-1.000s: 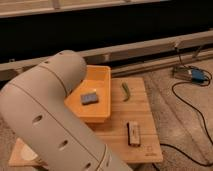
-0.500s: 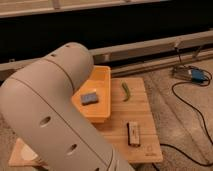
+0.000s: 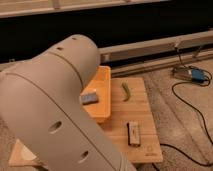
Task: Place brush in plastic cup
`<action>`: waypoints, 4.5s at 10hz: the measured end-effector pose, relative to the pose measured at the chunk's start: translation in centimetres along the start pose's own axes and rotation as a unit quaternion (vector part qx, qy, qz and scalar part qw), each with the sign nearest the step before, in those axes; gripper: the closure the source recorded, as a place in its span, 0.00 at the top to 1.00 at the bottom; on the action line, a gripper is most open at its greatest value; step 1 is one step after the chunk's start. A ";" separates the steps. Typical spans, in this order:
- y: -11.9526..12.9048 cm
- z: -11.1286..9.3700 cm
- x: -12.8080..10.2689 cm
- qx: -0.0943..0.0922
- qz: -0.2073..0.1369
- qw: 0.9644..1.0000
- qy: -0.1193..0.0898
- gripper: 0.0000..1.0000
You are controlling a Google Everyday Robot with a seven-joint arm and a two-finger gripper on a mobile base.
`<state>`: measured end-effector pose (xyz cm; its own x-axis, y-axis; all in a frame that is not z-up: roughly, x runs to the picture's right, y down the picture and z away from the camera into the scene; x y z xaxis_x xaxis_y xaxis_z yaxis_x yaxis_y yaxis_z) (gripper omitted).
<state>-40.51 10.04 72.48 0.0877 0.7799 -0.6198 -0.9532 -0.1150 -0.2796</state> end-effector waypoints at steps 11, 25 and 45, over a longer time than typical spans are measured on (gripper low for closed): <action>-7.0 -10.9 8.5 -0.025 -0.023 0.997 -0.074 0.00; -6.8 -10.7 8.6 -0.024 -0.025 0.997 -0.072 0.00; -3.0 -6.3 15.7 -0.033 -0.153 0.981 0.113 0.00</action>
<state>-34.49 18.72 58.97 0.4350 0.6291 -0.6442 -0.8526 0.0576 -0.5194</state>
